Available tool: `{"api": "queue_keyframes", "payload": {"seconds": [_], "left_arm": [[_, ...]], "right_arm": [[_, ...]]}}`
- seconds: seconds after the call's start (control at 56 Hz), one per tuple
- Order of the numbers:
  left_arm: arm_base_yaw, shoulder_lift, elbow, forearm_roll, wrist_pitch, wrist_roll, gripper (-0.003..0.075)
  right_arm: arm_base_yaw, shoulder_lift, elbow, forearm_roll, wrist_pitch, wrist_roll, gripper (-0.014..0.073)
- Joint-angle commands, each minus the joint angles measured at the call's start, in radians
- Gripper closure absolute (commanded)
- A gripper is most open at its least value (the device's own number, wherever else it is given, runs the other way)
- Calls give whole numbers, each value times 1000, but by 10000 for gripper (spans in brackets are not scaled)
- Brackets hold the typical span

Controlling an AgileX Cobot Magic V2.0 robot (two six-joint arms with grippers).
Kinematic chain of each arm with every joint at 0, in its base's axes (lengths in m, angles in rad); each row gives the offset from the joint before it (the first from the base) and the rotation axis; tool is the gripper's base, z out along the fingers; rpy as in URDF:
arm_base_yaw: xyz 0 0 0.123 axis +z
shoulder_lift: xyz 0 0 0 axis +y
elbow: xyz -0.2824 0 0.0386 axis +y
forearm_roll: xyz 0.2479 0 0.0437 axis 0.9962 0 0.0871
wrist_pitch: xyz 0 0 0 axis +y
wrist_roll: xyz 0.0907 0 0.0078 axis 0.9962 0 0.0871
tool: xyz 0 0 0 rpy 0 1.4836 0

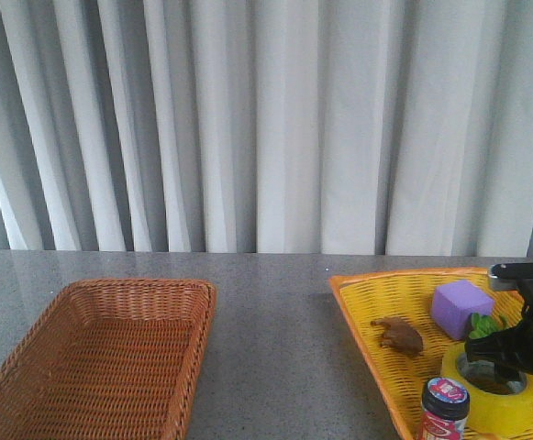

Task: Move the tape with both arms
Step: 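Lower the right gripper into the yellow tray and grasp the yellow tape roll, then lift the tape roll with the right gripper and set it on the table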

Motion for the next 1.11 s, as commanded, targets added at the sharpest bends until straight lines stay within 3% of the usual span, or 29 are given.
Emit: {"api": "queue_keyframes", "payload": {"seconds": [0.0, 0.196, 0.589, 0.821, 0.964, 1.089], "left_arm": [[2, 10, -33, -17, -56, 0, 374], [2, 10, -33, -17, -54, 0, 374], [2, 10, -33, -17, -53, 0, 374], [2, 10, -33, -17, -45, 0, 374], [2, 10, -32, -17, -44, 0, 374], [2, 10, -32, -17, -43, 0, 374]], "right_arm": [[-7, -30, -33, -23, -54, 15, 151], [-7, -6, -33, -23, -35, 6, 256], [-7, -31, -57, -67, -45, -21, 585], [-4, -131, -253, -55, -43, -18, 602], [-4, -177, -374, 96, -45, -46, 601], [31, -179, -457, 385, -52, -261, 601]]}}
